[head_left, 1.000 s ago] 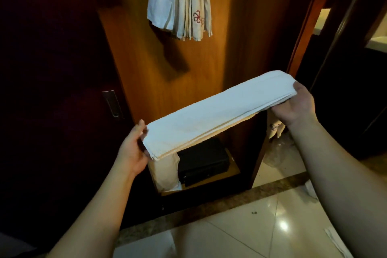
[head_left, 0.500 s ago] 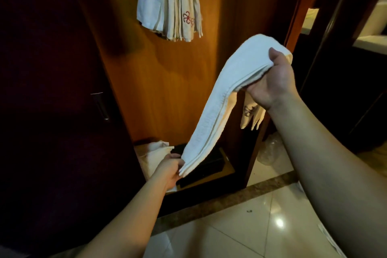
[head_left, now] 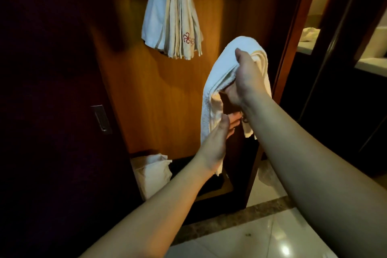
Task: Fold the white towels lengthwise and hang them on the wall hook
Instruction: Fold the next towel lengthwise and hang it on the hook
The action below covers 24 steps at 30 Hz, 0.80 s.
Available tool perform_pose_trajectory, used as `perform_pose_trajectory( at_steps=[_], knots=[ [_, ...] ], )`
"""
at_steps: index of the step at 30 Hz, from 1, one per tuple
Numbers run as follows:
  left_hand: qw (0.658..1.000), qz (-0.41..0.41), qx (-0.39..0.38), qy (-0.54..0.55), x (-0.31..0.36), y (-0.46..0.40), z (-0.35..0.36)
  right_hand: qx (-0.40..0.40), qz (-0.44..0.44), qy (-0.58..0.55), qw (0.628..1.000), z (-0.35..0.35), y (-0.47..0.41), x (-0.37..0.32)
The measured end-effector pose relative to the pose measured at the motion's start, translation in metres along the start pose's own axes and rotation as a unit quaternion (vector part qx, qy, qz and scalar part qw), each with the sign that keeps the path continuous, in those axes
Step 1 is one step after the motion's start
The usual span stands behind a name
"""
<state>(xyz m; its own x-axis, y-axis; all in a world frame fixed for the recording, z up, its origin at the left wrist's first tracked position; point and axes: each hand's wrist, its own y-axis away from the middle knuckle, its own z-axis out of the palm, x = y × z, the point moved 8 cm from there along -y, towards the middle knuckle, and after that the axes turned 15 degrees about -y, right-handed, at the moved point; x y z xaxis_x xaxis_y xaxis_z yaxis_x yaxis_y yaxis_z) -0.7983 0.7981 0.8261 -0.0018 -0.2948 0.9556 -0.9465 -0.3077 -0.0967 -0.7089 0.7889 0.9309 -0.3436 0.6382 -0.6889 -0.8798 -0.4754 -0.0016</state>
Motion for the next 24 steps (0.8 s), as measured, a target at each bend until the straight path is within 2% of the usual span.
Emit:
perform_pose_trajectory(
  at_steps=[6, 9, 12, 14, 15, 17, 18, 20, 24],
  knots=[
    [0.998, -0.019, 0.043, -0.050, 0.019, -0.027, 0.017, -0.042, 0.005, -0.029, 0.999, 0.021, 0.007, -0.026],
    [0.990, -0.016, 0.137, -0.034, 0.029, -0.039, -0.001, -0.037, 0.002, -0.017, 0.999, 0.015, 0.007, -0.035],
    [0.978, -0.067, 0.191, -0.046, 0.028, -0.050, -0.013, -0.017, -0.011, 0.008, 1.000, -0.002, 0.003, -0.043],
    [0.975, -0.086, 0.203, 0.033, 0.035, -0.048, -0.011, 0.000, -0.030, 0.037, 0.999, -0.016, -0.004, -0.050],
    [0.968, -0.073, 0.209, 0.115, 0.039, -0.048, -0.011, 0.013, -0.041, 0.057, 0.997, -0.022, -0.007, -0.053],
    [0.930, -0.060, 0.260, 0.253, 0.040, -0.049, -0.020, 0.038, -0.063, 0.116, 0.991, -0.034, -0.010, -0.059],
    [0.914, -0.054, 0.284, 0.285, 0.042, -0.048, -0.027, 0.049, -0.071, 0.133, 0.987, -0.040, -0.012, -0.061],
    [0.887, -0.052, 0.337, 0.311, 0.045, -0.046, -0.044, 0.066, -0.071, 0.125, 0.987, -0.050, -0.015, -0.062],
    [0.893, -0.044, 0.354, 0.275, 0.059, -0.045, -0.066, 0.089, -0.054, 0.019, 0.994, -0.058, -0.015, -0.059]
  ],
)
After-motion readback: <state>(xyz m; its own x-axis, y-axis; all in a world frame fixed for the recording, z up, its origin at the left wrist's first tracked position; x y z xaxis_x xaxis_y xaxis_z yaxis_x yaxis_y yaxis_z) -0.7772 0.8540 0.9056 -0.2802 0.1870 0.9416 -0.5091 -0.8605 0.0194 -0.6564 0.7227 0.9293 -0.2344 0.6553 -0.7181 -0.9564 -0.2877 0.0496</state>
